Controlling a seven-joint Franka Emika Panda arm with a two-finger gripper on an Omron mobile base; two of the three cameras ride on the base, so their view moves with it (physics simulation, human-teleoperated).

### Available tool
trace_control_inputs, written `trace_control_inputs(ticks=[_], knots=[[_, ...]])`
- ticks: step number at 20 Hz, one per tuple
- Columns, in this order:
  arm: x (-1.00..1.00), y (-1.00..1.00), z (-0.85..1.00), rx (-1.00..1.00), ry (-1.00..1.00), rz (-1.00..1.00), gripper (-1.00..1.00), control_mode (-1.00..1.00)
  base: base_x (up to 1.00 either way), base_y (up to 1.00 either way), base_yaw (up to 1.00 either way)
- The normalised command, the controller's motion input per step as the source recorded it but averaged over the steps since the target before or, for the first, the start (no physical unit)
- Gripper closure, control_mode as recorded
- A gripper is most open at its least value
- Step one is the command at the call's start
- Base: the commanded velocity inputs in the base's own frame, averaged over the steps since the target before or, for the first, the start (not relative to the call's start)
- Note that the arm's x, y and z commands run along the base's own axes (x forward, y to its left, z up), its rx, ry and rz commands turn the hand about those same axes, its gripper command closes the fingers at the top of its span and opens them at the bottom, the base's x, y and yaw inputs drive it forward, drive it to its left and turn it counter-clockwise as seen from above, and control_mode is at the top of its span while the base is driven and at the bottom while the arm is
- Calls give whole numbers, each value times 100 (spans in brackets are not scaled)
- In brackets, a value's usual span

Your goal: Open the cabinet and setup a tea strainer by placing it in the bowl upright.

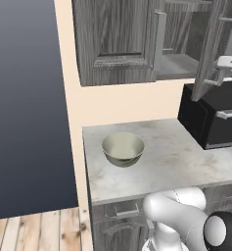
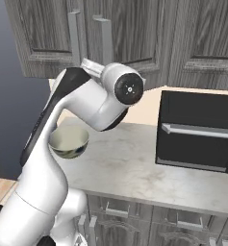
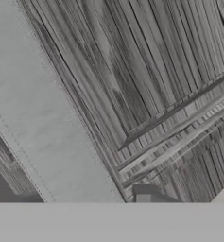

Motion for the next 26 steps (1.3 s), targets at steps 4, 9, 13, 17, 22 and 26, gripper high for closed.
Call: trace_control_inputs(ticks=[4, 9, 13, 17, 22, 26], knots=[[-38, -64, 0, 0, 4, 2, 100, -100, 0, 0, 0], [-39, -24, 0, 0, 4, -5, 100, -100, 0, 0, 0], [-8, -2, 0, 0, 0, -3, -100, -100, 0, 0, 0], [-4, 0, 5, -3, 5, -2, -100, -100, 0, 0, 0], [-33, 1, 33, -20, 17, -24, -100, -100, 0, 0, 0], [-62, 8, 31, -20, 8, -32, -100, -100, 0, 0, 0]])
